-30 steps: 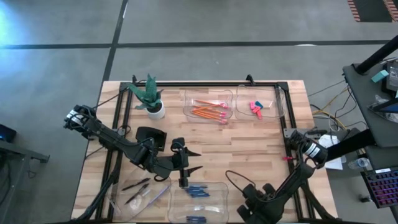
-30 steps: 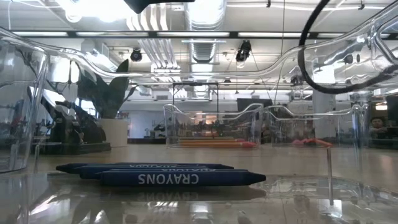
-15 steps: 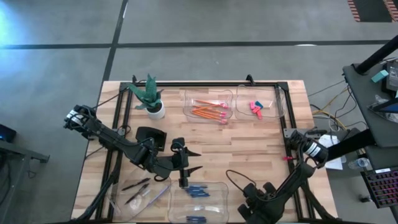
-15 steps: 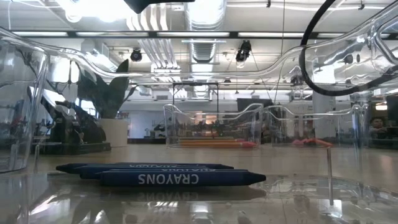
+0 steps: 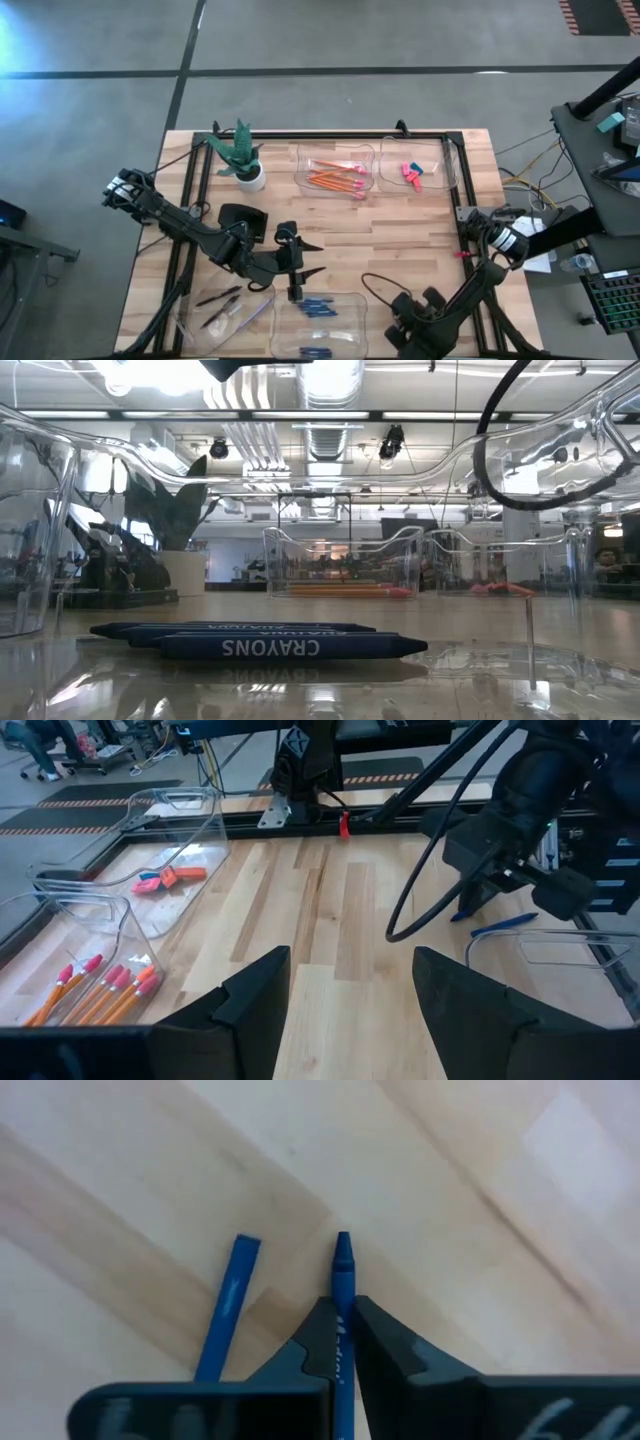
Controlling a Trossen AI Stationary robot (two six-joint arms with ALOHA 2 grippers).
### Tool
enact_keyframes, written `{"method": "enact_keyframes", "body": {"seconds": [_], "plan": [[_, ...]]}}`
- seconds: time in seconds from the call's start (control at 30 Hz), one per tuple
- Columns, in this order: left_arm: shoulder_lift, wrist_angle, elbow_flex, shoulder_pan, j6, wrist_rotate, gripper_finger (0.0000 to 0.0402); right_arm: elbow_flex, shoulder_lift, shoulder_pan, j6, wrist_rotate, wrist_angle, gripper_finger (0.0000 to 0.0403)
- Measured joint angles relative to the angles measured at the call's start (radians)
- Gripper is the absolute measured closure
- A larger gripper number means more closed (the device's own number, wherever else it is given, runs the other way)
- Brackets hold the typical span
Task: Sort crayons/erasers/pens/pencils in bins
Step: Put the blue crayon into the bottom right transparent bin
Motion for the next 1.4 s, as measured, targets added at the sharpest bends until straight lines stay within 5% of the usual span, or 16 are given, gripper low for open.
{"method": "enact_keyframes", "body": {"seconds": [0.23, 0.43, 0.57, 0.73, 0.9, 1.07, 1.2, 1.4], "plan": [[0.000, 0.001, 0.000, 0.000, 0.000, 0.000, 0.0204, 0.012, 0.003, -0.006, -0.003, 0.186, -0.143, 0.0388], [0.000, 0.005, 0.000, 0.000, 0.000, 0.000, 0.0204, 0.026, -0.051, -0.025, 0.050, 0.583, -0.281, 0.0388], [0.000, 0.005, 0.000, 0.000, 0.000, 0.000, 0.0204, 0.038, -0.103, -0.046, 0.026, 0.883, -0.270, 0.0388], [0.000, 0.006, 0.000, 0.000, 0.000, 0.000, 0.0204, 0.065, -0.136, -0.073, -0.178, 1.013, -0.078, 0.0388], [0.000, 0.004, 0.000, 0.000, -0.002, 0.000, 0.0204, 0.072, -0.142, -0.101, -0.692, 1.012, 0.370, 0.0388], [0.000, 0.003, 0.000, 0.000, -0.025, 0.000, 0.0204, 0.071, -0.142, -0.128, -1.159, 0.794, 0.798, 0.0387], [0.000, 0.002, 0.000, 0.000, -0.026, 0.000, 0.0204, 0.071, -0.139, -0.155, -1.252, 0.524, 0.910, 0.0387], [0.000, -0.001, 0.000, 0.000, -0.026, 0.000, 0.0204, 0.071, -0.087, -0.197, -1.214, 0.378, 0.909, 0.0387]]}}
